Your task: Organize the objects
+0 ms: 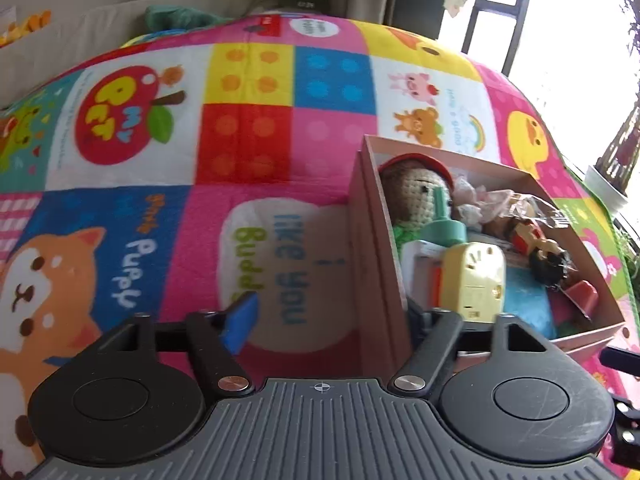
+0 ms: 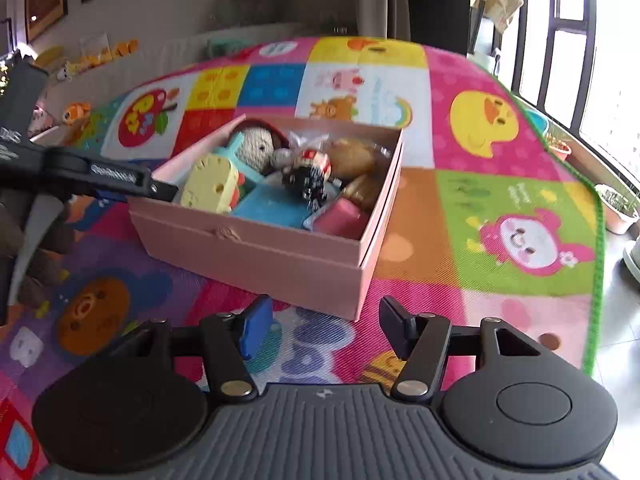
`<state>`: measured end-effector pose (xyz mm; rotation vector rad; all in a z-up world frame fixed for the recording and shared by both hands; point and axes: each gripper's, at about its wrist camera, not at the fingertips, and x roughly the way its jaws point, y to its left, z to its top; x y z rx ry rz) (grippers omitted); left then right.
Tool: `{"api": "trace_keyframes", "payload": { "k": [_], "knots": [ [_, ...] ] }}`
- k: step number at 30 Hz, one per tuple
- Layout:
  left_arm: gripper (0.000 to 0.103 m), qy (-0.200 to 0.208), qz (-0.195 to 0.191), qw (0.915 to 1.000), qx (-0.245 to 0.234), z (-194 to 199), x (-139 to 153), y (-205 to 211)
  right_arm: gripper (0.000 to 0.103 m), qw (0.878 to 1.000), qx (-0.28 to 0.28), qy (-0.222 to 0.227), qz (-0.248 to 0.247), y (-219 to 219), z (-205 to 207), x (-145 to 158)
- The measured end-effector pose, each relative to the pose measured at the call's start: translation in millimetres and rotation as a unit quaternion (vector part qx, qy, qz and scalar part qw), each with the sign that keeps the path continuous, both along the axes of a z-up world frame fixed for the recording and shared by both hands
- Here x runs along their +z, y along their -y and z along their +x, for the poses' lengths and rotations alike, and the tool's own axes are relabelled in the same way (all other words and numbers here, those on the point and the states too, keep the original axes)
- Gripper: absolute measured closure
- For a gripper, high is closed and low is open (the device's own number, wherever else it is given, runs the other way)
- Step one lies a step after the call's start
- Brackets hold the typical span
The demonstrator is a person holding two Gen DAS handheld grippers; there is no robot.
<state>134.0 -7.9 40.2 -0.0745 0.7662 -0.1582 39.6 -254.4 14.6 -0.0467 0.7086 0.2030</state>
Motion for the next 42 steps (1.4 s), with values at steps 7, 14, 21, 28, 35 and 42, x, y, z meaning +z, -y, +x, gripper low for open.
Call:
{"api": "trace_keyframes", "payload": {
  "k": [7, 14, 21, 28, 35, 42],
  "knots": [
    [0.011, 0.035, 0.015, 0.9988, 0.031, -7.3, -0.6, -46.1, 0.033, 1.0, 0.017, 0.005, 0.011, -49.0, 33.5, -4.1],
    [0.001, 0.03, -0.032, 0.997, 0.065, 7.1, -13.0, -92.4, 0.033, 0.999, 0.034, 0.016, -0.006, -87.8, 49.9, -5.5],
    [0.001, 0.039, -0.036, 0.9963, 0.067, 6.5, -15.9, -92.8, 0.033, 0.999, 0.036, 0.018, -0.018, -88.3, 51.0, -7.8],
    [0.003, 0.066, -0.029, 0.9948, 0.072, -21.3, -0.4, -90.0, 0.02, 1.0, 0.014, 0.011, -0.025, -88.0, 29.9, -4.2],
    [0.003, 0.067, -0.028, 0.9964, 0.044, -108.1, 10.2, -76.8, 0.01, 1.0, -0.008, -0.023, -0.005, -79.2, -31.9, -7.9],
    [0.003, 0.032, 0.013, 0.9993, 0.013, -180.9, -25.0, -42.0, 0.0, 0.998, -0.029, -0.049, 0.001, -76.3, -91.7, -22.4]
  ]
}}
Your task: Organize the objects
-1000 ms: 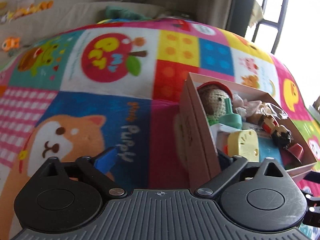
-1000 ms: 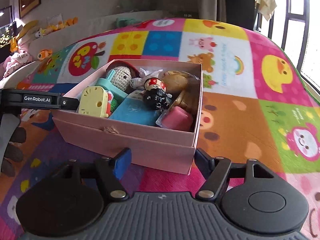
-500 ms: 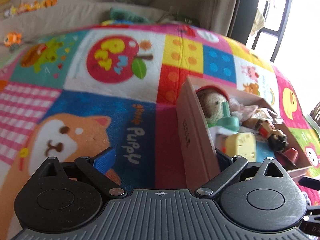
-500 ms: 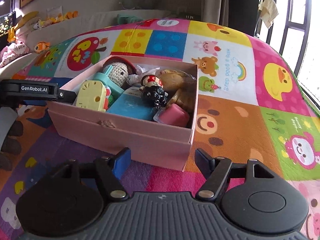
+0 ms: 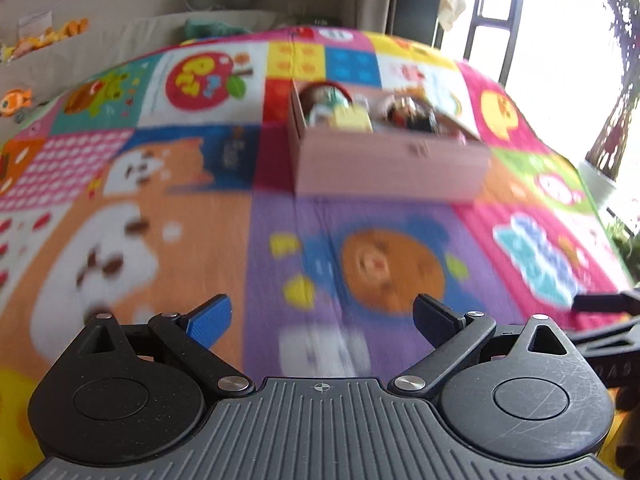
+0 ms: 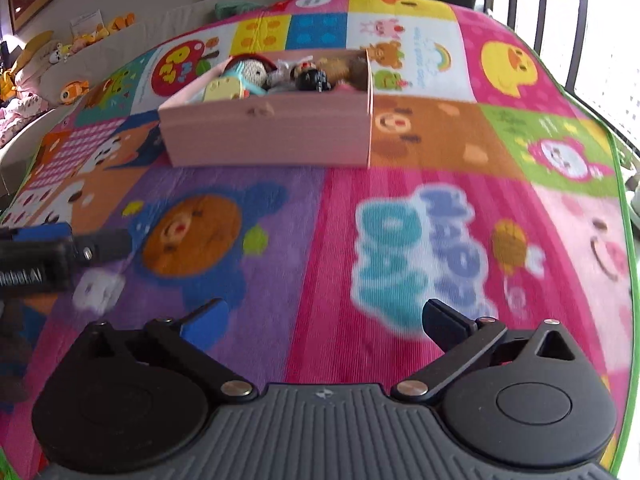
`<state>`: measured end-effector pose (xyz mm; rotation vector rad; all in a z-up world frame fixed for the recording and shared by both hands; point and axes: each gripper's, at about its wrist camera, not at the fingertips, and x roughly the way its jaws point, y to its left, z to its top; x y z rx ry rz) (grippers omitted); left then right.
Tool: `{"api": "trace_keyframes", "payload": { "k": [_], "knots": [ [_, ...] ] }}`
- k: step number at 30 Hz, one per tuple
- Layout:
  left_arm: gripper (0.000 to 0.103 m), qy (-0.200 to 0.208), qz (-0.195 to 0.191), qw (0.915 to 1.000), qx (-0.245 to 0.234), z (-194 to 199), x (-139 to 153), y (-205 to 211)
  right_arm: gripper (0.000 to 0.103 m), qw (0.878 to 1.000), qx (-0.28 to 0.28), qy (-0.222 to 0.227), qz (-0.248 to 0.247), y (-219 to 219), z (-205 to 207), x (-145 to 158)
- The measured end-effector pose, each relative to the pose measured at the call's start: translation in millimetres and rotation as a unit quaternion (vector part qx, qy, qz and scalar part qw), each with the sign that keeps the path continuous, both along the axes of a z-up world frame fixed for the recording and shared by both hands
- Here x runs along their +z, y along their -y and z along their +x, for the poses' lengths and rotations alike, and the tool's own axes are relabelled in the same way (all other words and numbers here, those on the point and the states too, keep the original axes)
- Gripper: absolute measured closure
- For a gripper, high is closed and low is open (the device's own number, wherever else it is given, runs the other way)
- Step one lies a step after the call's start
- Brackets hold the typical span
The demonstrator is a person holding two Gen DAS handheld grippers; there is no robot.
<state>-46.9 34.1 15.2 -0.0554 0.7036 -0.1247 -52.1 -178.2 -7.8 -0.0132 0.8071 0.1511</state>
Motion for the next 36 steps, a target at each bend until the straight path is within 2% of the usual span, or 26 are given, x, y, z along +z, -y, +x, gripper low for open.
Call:
{"api": "trace_keyframes", "payload": {
  "k": [2, 4, 5, 8, 13, 22, 36],
  "knots": [
    [0.003, 0.012, 0.027, 0.9995, 0.014, -5.6, -5.8, 8.9, 0.0, 1.0, -0.01, 0.008, -0.023, -1.9, -6.7, -2.5],
    [0.002, 0.008, 0.057, 0.998, 0.026, -2.3, -9.9, 17.3, 0.0, 1.0, -0.016, 0.005, -0.018, 0.6, -4.2, -2.3],
    [0.002, 0.01, 0.06, 0.9977, 0.031, -0.1, -10.5, 19.2, 0.0, 1.0, -0.018, 0.006, -0.017, 1.9, -0.8, -2.6],
    [0.001, 0.011, 0.06, 0.997, 0.047, 7.0, -11.9, 22.5, 0.0, 1.0, -0.018, 0.019, -0.015, 4.3, 10.4, -5.3],
    [0.0, 0.009, 0.058, 0.9971, 0.049, 16.8, -12.8, 23.9, 0.0, 0.998, -0.033, 0.056, -0.012, 3.5, 23.5, -11.0],
    [0.0, 0.007, 0.058, 0.9968, 0.055, 34.5, -13.2, 27.7, 0.0, 0.998, -0.036, 0.056, -0.01, 7.5, 36.2, -12.2],
    [0.0, 0.007, 0.058, 0.9968, 0.054, 34.6, -13.3, 27.9, 0.0, 0.998, -0.037, 0.057, -0.01, 6.5, 40.7, -12.7]
  ]
}}
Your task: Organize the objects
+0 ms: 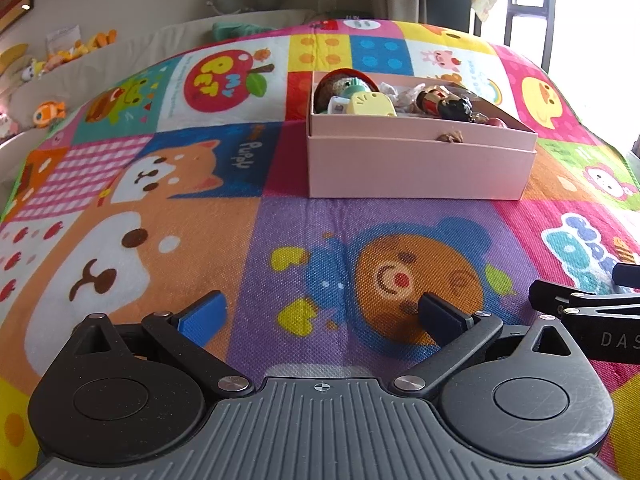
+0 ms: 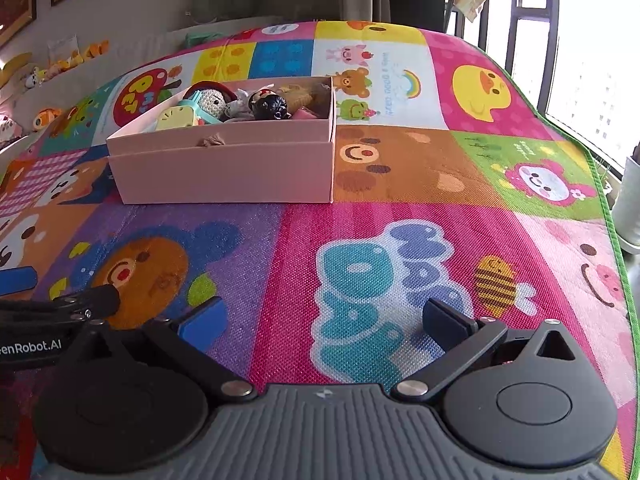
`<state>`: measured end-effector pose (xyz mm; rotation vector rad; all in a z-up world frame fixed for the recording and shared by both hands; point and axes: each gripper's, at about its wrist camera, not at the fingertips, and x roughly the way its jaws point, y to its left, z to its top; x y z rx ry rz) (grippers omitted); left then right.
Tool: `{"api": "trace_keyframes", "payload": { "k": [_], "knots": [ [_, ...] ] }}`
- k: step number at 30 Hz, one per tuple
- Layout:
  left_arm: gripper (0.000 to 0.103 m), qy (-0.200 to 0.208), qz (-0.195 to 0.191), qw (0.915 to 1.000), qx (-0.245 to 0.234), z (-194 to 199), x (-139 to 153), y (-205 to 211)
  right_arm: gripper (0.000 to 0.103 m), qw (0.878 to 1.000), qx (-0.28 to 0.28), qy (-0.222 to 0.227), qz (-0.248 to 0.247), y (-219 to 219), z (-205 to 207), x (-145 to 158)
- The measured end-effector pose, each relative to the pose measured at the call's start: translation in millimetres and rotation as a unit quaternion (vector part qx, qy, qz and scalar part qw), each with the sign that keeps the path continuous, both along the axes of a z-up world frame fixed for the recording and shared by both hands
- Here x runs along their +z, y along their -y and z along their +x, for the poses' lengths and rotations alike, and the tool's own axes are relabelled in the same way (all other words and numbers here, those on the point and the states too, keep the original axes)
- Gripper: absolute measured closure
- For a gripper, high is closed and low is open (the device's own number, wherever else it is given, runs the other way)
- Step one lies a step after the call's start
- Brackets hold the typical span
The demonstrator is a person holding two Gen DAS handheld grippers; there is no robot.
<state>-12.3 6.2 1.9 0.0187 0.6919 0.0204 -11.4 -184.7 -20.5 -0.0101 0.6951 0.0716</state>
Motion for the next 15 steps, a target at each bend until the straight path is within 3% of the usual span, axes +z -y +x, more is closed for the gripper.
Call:
{"api": "trace_keyframes", "payload": {
  "k": [15],
  "knots": [
    [0.0, 0.0, -0.001, 1.0, 0.0, 0.1, -0.3, -0.1, 0.0, 1.0, 0.0, 0.0, 0.0, -0.7, -0.2, -0.4]
  ]
}}
